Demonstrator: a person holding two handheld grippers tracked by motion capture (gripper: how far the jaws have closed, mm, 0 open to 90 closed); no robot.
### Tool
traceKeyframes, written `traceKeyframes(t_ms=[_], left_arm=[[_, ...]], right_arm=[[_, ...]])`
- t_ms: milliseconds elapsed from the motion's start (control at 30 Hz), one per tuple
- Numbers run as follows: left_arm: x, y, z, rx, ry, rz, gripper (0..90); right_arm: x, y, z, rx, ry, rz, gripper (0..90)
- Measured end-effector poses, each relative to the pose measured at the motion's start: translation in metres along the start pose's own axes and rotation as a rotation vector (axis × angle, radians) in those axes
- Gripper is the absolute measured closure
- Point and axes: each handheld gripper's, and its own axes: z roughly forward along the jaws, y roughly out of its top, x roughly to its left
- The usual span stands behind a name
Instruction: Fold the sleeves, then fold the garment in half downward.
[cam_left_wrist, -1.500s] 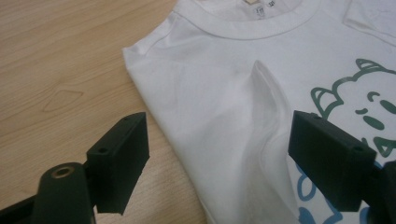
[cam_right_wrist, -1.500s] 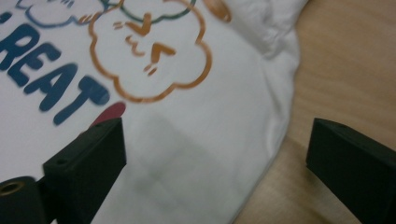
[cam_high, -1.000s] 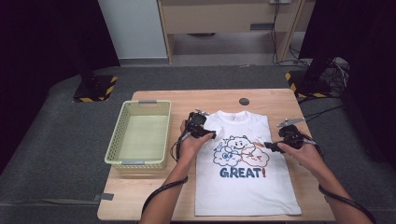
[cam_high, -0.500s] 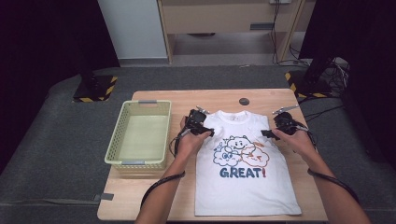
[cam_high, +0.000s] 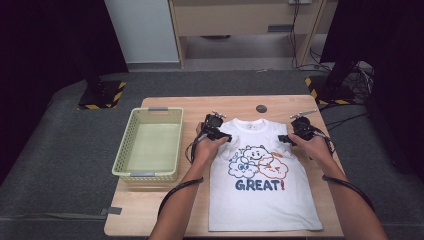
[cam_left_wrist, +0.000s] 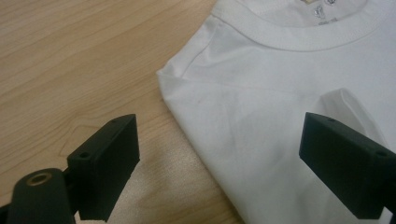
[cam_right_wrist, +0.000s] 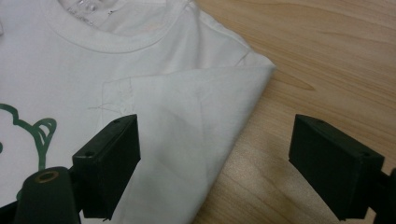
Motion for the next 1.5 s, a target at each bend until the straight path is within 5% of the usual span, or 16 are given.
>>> traceKeyframes(t_ms=[433,800,1267,1500], left_arm=[[0.004,0.000,0.009,-0.003,-0.010,-0.010,12.0],[0.003,-0.003,0.012,-0.002,-0.016,0.003,12.9],[0.002,-0.001,0.020,-0.023,-0.007,-0.012,15.5],[0.003,0.000,0.022,-0.029,-0.004,-0.026,20.3]], right_arm=[[-0.009,0.005,0.012,-0.018,-0.007,0.041,14.4],[-0.010,0.008,0.024,-0.045,0.008,0.046,22.6],[0.001,0.009,0.026,-0.079,0.023,-0.026,64.9],[0.002,0.009,0.025,-0.071,0.039,-0.023,72.2]])
